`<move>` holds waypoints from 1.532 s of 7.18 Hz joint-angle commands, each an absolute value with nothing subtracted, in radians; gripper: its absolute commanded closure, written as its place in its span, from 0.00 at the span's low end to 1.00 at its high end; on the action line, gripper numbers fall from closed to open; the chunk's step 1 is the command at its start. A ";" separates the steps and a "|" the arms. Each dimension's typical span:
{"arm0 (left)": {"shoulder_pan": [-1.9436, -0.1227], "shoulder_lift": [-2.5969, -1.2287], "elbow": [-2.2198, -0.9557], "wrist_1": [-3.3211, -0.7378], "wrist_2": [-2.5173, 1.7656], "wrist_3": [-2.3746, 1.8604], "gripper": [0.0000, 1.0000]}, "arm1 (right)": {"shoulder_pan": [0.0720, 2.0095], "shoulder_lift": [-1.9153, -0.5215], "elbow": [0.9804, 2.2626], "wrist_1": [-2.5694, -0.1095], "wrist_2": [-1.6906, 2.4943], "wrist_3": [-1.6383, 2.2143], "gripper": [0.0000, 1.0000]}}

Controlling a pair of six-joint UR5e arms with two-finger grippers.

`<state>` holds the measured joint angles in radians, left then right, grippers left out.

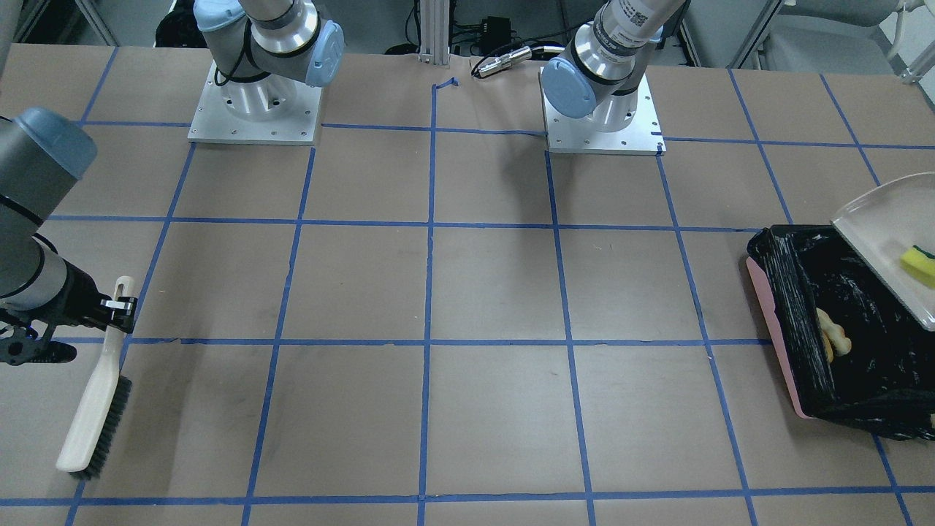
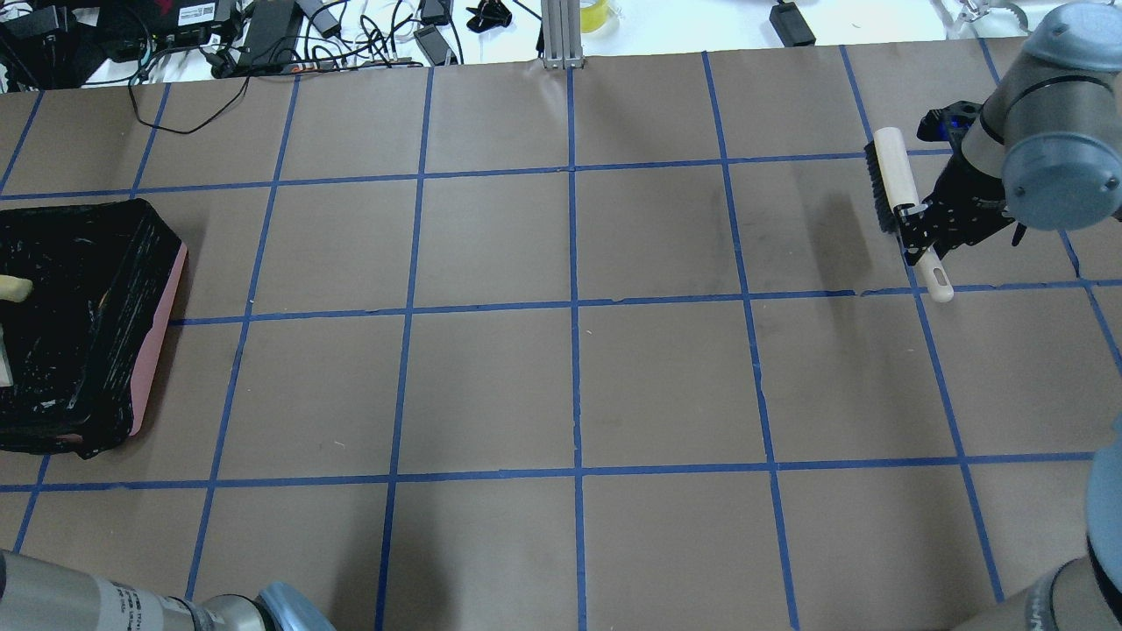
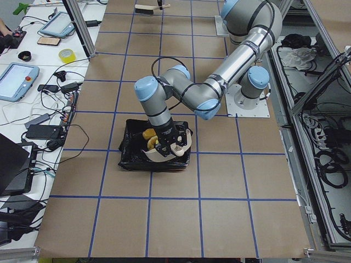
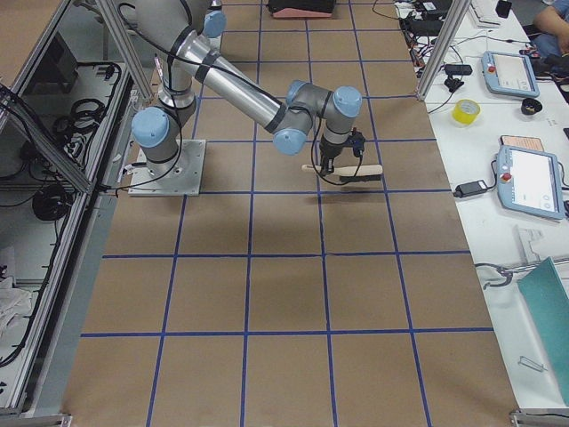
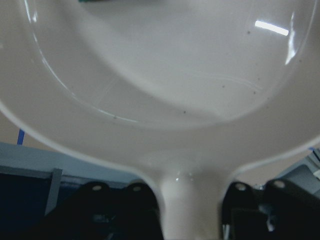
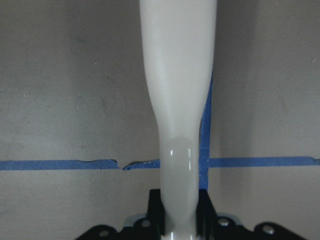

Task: Sweep and dump trash into bin
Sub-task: 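Tip the dustpan over the trash bin with the left gripper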

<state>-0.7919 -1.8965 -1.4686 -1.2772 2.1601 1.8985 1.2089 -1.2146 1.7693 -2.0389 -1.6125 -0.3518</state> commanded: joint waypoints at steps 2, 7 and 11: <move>-0.929 -1.878 -1.485 -1.176 2.365 1.905 1.00 | 1.209 -1.189 1.769 -2.048 -1.615 -0.344 1.00; -1.014 -1.839 -1.710 -0.753 2.480 1.986 1.00 | 1.209 -1.175 1.769 -2.046 -1.615 -0.351 1.00; -1.013 -1.822 -1.706 -0.755 2.474 2.006 1.00 | 1.209 -1.175 1.769 -2.046 -1.615 -0.345 0.28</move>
<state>-1.0200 -1.8247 -1.7135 -0.7492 2.4879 1.9992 1.2088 -1.1751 1.7687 -2.0464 -1.6153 -0.3473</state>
